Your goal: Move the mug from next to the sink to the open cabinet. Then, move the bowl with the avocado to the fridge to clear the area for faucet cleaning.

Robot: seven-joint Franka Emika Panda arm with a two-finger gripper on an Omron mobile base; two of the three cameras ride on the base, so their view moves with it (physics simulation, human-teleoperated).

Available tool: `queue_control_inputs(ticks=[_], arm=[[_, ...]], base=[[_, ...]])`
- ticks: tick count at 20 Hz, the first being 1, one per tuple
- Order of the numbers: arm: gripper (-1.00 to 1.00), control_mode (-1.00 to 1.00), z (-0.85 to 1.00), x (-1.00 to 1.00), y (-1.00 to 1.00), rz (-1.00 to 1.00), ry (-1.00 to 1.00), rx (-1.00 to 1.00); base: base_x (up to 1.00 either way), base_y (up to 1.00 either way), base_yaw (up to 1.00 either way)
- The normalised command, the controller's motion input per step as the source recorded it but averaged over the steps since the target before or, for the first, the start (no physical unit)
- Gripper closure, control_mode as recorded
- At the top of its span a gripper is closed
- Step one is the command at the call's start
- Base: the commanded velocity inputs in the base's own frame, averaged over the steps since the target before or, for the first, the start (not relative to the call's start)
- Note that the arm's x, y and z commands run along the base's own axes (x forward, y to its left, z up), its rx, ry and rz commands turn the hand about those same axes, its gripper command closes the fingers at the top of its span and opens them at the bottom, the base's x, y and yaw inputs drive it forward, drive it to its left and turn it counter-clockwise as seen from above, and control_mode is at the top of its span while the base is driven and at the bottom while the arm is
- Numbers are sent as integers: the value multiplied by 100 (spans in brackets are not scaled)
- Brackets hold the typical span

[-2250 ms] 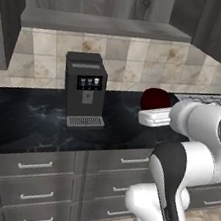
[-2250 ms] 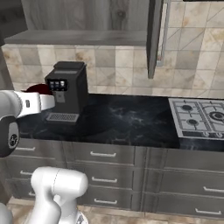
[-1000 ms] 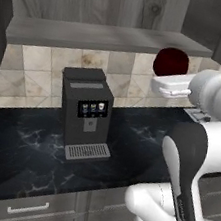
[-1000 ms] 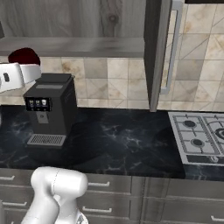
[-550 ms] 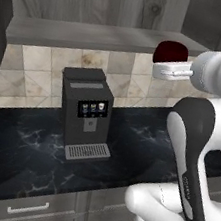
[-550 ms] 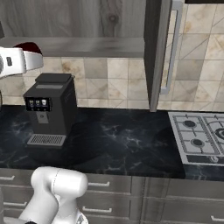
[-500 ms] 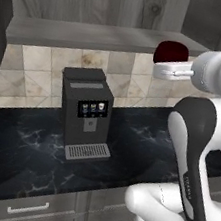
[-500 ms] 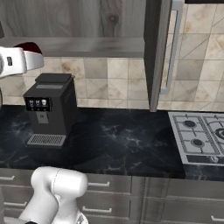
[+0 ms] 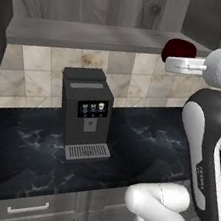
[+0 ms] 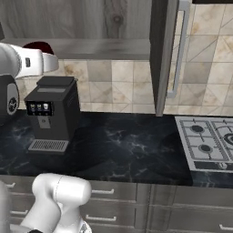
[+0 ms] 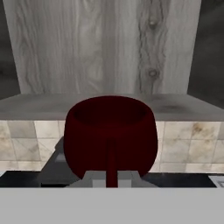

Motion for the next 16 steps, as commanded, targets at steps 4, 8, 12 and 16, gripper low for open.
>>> queue_control_inputs(ticks=[4,8,12,16], arm=[[100,-100,9,58,4,-1,0,0],[100,-100,0,14,10,0,-1,-1],[100,-100,0,6,3,0,-1,-1],[100,-100,0,16,3,0,0,0]], base=[[0,0,0],[0,0,0],[0,0,0],[0,0,0]])
